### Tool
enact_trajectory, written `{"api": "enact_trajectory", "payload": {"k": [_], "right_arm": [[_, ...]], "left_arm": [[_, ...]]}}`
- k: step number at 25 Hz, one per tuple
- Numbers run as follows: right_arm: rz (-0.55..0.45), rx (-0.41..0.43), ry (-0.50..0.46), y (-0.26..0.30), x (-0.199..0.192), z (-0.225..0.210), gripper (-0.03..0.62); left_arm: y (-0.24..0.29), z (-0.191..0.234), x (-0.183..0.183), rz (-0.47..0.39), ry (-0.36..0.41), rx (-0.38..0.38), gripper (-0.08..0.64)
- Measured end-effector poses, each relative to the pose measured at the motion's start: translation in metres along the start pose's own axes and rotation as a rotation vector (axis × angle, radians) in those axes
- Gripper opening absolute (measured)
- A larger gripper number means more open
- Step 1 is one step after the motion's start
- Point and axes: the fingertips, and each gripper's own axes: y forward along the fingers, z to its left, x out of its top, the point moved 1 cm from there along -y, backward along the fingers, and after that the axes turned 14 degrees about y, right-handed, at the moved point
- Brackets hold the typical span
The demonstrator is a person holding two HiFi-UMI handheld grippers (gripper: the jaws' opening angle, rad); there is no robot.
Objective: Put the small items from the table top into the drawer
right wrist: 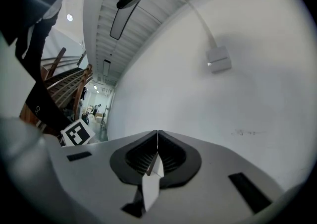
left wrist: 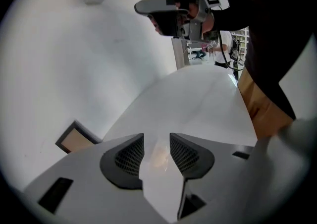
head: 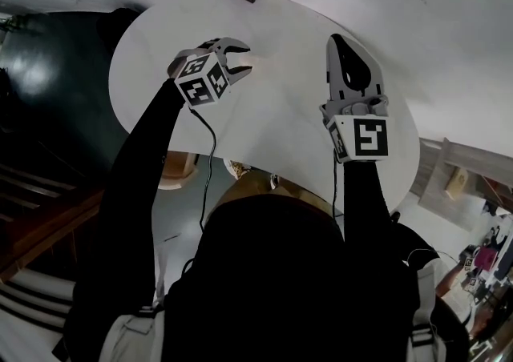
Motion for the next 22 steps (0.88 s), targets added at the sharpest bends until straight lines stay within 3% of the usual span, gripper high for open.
{"api": "enact_trajectory", "payload": {"k": [11,14,18,22], "right_arm": [[0.051,-0.076,-0.035,-0.027,-0.012,-0.015,0.028],[0.058,-0.089,-0.035,-0.032,-0.016,-0.016,0.028],[0.054,-0.092,-0.032,-0.034,-0.015,-0.018,0.028],[0.032,-0.086,-0.021,-0.028,-0.009,-0.016,0.028]], "left_arm": [[0.072,-0.030,-0.049,0.178,0.111,-0.299,0.189],[0.084,-0.031,-0.054,0.216,0.158,-0.313,0.124],[0.084,-0.029,-0.051,0.228,0.149,-0.317,0.095],[0.080,-0.030,-0.041,0.181,0.054,-0.278,0.092]]}}
